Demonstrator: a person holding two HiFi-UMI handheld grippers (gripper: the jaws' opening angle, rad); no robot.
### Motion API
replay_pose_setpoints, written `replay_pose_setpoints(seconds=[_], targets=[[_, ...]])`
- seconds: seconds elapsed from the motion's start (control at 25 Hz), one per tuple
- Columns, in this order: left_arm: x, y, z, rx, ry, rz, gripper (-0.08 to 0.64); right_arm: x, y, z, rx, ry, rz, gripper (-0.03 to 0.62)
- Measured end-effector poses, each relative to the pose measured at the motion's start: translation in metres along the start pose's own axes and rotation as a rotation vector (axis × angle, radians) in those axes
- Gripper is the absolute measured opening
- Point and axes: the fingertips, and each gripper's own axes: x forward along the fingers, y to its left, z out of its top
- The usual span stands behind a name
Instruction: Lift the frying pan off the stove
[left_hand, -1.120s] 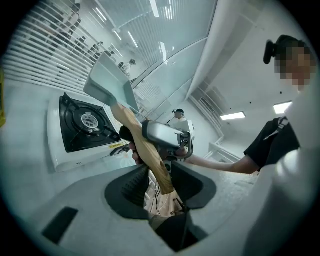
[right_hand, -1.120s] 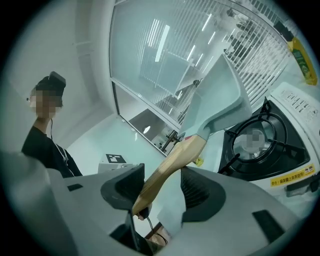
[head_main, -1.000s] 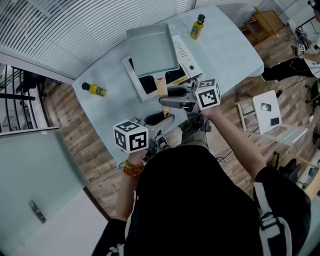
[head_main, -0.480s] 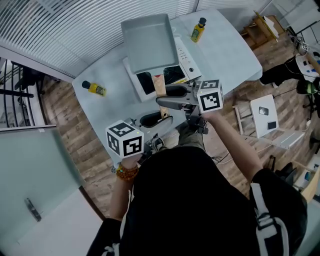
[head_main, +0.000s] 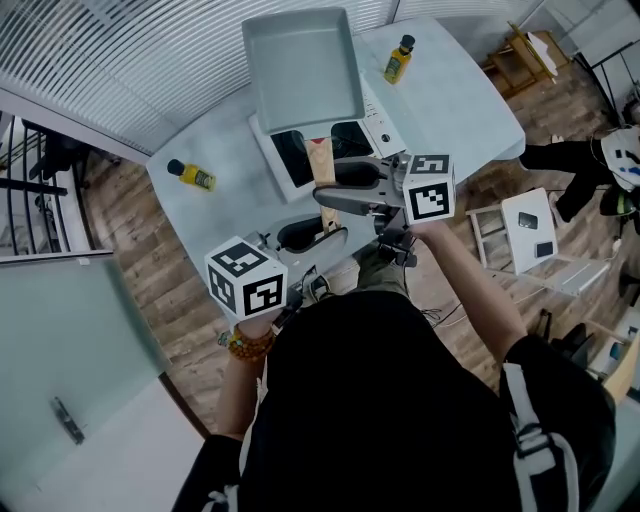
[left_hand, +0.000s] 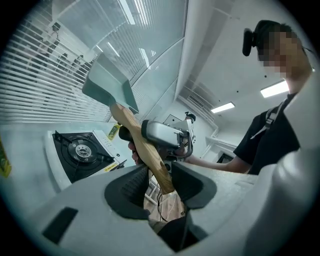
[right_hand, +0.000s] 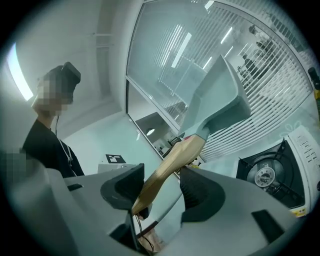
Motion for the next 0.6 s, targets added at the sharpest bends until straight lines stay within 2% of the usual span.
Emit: replay_pose_setpoints(seconds=[0.6], targets=[[0.0012, 0.0022, -0.0016, -0.013, 0.002, -0.019, 0.153, 0.0002, -0.0038, -0.0019, 0.009, -0.011, -0.027, 0.207]])
